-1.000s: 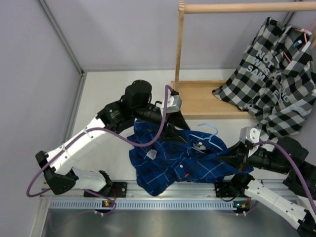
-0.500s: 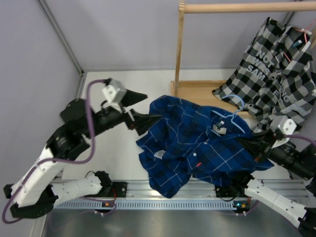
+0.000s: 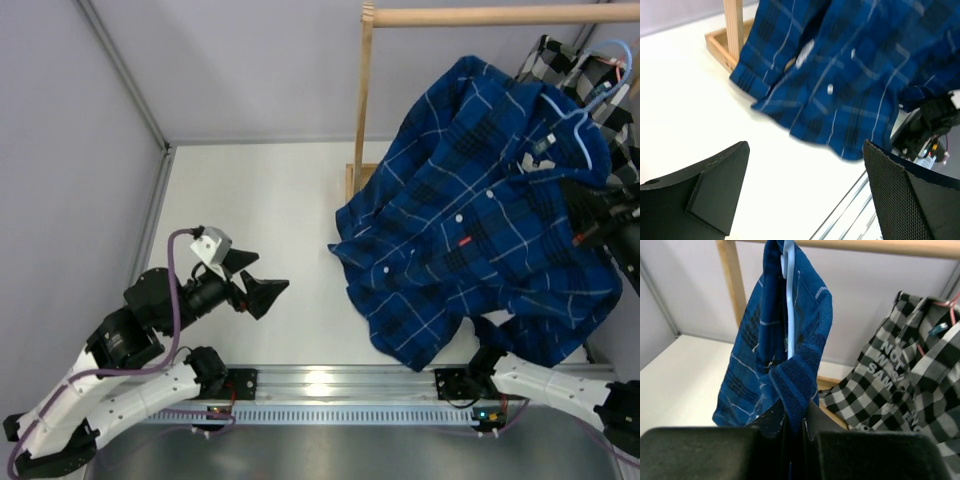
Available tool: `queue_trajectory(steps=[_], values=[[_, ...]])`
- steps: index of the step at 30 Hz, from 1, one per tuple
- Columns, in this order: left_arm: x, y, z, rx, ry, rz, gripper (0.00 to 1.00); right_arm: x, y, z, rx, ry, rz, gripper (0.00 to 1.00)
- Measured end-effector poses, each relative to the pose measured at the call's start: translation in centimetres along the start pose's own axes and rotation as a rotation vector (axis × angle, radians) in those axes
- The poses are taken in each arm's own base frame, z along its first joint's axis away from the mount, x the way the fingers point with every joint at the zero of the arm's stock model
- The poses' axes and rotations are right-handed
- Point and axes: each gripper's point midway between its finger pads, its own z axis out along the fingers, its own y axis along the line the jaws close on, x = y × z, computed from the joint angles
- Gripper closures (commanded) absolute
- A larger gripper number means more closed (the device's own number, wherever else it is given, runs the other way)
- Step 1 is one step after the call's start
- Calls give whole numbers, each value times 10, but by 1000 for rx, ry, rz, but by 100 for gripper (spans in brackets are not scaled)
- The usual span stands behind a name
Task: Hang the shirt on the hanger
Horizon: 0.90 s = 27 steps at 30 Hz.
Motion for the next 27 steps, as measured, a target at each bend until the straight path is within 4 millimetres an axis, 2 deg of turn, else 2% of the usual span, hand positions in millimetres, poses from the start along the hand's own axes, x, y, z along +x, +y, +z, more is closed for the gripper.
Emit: queue_trajectory(steps=[4,7,12,17,20,23,27], values=[[29,4,2,1,63,3,2,-22,2,29,68,3,-56,100],[48,8,6,-7,106,5,2,-40,2,39,93,-20,-88,100],[73,10,12,-4,182,7,2,-68,-6,40,130,-94,-95,100],[75,6,12,14,190,6,2,-83,-20,26,164,-168,-70,100],[77,3,11,34,197,4,2,-75,-24,21,176,-184,-68,100],[78,0,11,50,203,3,2,-54,-21,25,181,-163,-81,100],[80,-3,11,69,211,1,2,4,-4,47,180,-62,-146,100]])
